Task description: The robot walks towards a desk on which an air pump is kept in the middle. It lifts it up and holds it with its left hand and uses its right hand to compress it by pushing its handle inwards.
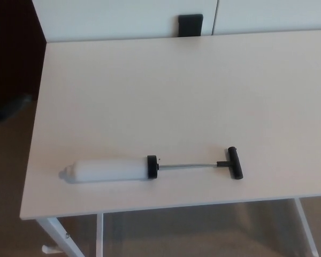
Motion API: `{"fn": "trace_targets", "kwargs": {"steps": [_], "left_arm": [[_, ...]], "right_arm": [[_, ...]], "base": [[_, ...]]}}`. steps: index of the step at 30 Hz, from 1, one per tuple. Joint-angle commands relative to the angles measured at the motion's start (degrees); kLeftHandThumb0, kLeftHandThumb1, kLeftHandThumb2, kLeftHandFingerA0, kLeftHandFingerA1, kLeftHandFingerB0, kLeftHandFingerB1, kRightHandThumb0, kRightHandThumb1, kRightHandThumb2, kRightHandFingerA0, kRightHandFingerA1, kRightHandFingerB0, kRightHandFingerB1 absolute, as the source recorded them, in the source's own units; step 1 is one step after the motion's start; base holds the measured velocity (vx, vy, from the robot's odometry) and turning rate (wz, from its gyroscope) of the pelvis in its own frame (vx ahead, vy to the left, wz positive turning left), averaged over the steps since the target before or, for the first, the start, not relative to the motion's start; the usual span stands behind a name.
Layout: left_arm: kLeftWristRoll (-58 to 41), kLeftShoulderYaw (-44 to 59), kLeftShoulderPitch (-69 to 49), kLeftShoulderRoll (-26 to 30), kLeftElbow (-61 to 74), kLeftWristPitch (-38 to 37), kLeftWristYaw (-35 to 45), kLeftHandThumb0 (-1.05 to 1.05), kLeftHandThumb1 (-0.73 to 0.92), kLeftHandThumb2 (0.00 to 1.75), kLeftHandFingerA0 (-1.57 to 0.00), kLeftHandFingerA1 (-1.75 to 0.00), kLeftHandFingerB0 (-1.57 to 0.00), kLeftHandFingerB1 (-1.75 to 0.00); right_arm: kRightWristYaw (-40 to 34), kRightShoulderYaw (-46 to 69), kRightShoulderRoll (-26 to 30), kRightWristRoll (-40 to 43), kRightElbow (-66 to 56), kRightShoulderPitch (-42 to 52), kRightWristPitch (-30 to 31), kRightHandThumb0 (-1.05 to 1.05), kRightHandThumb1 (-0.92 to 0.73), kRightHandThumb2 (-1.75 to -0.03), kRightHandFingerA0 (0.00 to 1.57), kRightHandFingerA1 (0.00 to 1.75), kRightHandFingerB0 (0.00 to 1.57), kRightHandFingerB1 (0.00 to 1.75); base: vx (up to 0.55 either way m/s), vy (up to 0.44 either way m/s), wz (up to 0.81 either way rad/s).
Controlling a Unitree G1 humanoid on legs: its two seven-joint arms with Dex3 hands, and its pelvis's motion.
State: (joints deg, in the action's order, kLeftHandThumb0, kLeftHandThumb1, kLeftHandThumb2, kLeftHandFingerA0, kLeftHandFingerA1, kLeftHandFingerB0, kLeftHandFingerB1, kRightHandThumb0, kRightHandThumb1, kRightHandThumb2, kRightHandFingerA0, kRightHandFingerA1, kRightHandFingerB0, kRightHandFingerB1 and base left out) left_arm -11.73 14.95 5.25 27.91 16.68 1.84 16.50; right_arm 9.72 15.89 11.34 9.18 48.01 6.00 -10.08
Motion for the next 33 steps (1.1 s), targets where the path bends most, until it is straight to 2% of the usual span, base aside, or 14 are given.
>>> {"fn": "trace_targets", "kwargs": {"steps": [1, 8, 18, 24, 25, 26, 27, 30, 31, 33], "left_arm": [[34.5, -31.9, 7.0, 3.9, 9.4, 9.4, 9.8, -0.3, 0.27, 0.85, -0.01, -0.47, 0.0, -0.46], [41.6, -40.4, 6.9, 1.8, 2.3, 11.1, 8.3, -0.31, 0.27, 0.85, -0.01, -0.48, 0.0, -0.47], [43.6, -45.0, 7.1, 1.3, -0.3, 11.3, 6.9, -0.31, 0.25, 0.84, 0.0, -0.48, 0.0, -0.47], [43.7, -46.4, 6.8, 1.7, -0.8, 11.6, 6.4, -0.31, 0.26, 0.85, 0.0, -0.48, 0.0, -0.47], [43.3, -46.8, 6.5, 1.9, -0.9, 12.0, 6.6, -0.63, 0.42, 0.69, -0.09, -0.36, -0.08, -0.31], [43.0, -47.1, 6.2, 2.0, -1.0, 12.3, 6.7, -0.63, 0.42, 0.69, -0.09, -0.36, -0.08, -0.31], [43.0, -47.4, 6.3, 2.2, -0.9, 12.8, 7.1, -0.61, 0.39, 0.74, -0.09, -0.4, -0.01, -0.3], [43.1, -47.7, 6.3, 2.4, -0.8, 13.1, 7.4, -0.61, 0.39, 0.74, -0.09, -0.4, -0.01, -0.3], [43.4, -48.0, 6.4, 2.6, -0.7, 13.5, 7.4, -0.64, 0.42, 0.69, -0.1, -0.36, -0.08, -0.31], [43.6, -48.2, 6.4, 2.7, -0.6, 13.9, 7.4, -0.64, 0.42, 0.69, -0.1, -0.36, -0.08, -0.31]], "right_arm": [[-1.3, -0.6, 2.2, -1.8, -0.5, 0.0, 1.0, -0.24, -0.72, -0.62, 0.52, 0.43, 0.34, 0.34], [-1.7, -1.2, 2.4, -2.4, -0.2, 0.0, 0.5, -0.24, -0.7, -0.61, 0.51, 0.42, 0.36, 0.34], [-1.7, -1.4, 2.5, -2.1, -1.2, -0.4, 1.6, -0.24, -0.7, -0.6, 0.47, 0.4, 0.35, 0.34], [-1.8, -1.7, 2.5, -2.2, -0.7, -0.8, 1.1, -0.27, -0.7, -0.61, 0.51, 0.42, 0.35, 0.34], [-1.9, -1.7, 2.4, -2.2, -0.7, -0.7, 1.3, -0.25, -0.69, -0.61, 0.5, 0.41, 0.36, 0.34], [-2.1, -1.6, 2.4, -2.1, -0.7, -0.7, 1.5, -0.25, -0.69, -0.61, 0.5, 0.41, 0.36, 0.34], [-2.1, -1.7, 2.4, -2.1, -0.7, -0.6, 1.6, -0.24, -0.7, -0.61, 0.51, 0.42, 0.36, 0.34], [-2.2, -1.7, 2.4, -2.1, -0.7, -0.6, 1.6, -0.24, -0.7, -0.61, 0.51, 0.42, 0.36, 0.34], [-2.2, -1.7, 2.3, -2.1, -0.9, -0.7, 1.7, -0.23, -0.7, -0.61, 0.5, 0.42, 0.37, 0.35], [-2.1, -1.7, 2.3, -2.1, -1.0, -0.8, 1.7, -0.23, -0.7, -0.61, 0.5, 0.42, 0.37, 0.35]], "base": [[0.0, 0.0, 0.0], [0.0, 0.0, 0.0], [0.0, 0.0, 0.0], [0.0, 0.0, 0.0], [0.0, 0.0, 0.0], [0.0, 0.0, 0.0], [0.0, 0.0, 0.0], [0.0, 0.0, 0.0], [0.0, 0.0, 0.0], [0.0, 0.0, 0.0]]}}
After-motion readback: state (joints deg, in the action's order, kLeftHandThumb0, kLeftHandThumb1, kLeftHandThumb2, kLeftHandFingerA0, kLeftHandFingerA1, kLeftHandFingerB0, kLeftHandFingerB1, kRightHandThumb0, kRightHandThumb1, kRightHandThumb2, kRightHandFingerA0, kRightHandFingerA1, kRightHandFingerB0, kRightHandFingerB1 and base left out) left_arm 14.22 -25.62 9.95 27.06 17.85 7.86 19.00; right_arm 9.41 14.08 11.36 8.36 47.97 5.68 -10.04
